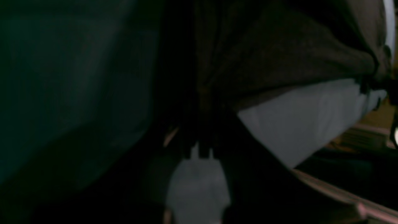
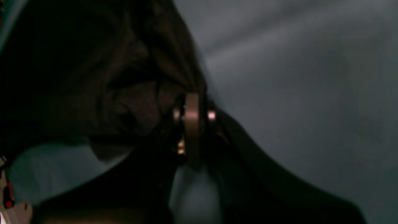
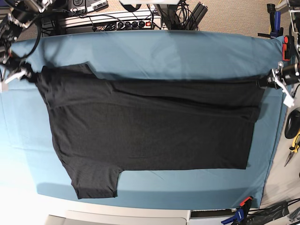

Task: Fold the T-shirt properly
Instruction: 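Lift and pull the gripped shirt edge toward the arm bases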

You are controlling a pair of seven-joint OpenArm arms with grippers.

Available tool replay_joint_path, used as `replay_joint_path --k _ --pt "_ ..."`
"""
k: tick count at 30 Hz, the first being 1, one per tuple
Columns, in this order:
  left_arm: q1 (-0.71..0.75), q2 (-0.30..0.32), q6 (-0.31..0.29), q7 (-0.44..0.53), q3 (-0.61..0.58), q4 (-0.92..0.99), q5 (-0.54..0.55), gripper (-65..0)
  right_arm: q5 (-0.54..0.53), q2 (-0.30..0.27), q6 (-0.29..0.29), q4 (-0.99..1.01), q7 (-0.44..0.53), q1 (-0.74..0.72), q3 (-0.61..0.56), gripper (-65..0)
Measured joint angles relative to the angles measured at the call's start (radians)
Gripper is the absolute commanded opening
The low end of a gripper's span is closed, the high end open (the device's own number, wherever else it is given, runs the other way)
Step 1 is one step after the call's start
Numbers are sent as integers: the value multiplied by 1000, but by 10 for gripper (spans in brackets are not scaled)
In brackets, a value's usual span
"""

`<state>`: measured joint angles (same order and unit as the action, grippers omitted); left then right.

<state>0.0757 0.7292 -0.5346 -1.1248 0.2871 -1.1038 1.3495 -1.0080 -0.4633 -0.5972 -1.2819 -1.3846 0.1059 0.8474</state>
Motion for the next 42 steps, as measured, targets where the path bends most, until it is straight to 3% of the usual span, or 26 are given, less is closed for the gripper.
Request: replay_joint_path --k 7,12,22,29,33,42 --pt "53 3 -19 -14 2 -3 64 -650 -49 -2 -3 0 0 97 3 -650" --pt "63 11 -39 -60 2 -3 100 -650 -93 -8 -8 0 -13 99 67 -650" --pt "83 105 -66 -129 1 -5 137 -650 -102 -107 -11 0 -34 131 102 -650" --pt "96 119 -66 -136 0 -6 137 -650 -139 -96 -11 0 -33 229 102 -650" --pt "135 123 -66 -166 0 -9 136 -650 -151 -59 -18 -1 -29 284 103 -650" --pt "176 125 -66 -176 2 -8 144 -650 -169 -26 -26 -1 -28 290 103 -650"
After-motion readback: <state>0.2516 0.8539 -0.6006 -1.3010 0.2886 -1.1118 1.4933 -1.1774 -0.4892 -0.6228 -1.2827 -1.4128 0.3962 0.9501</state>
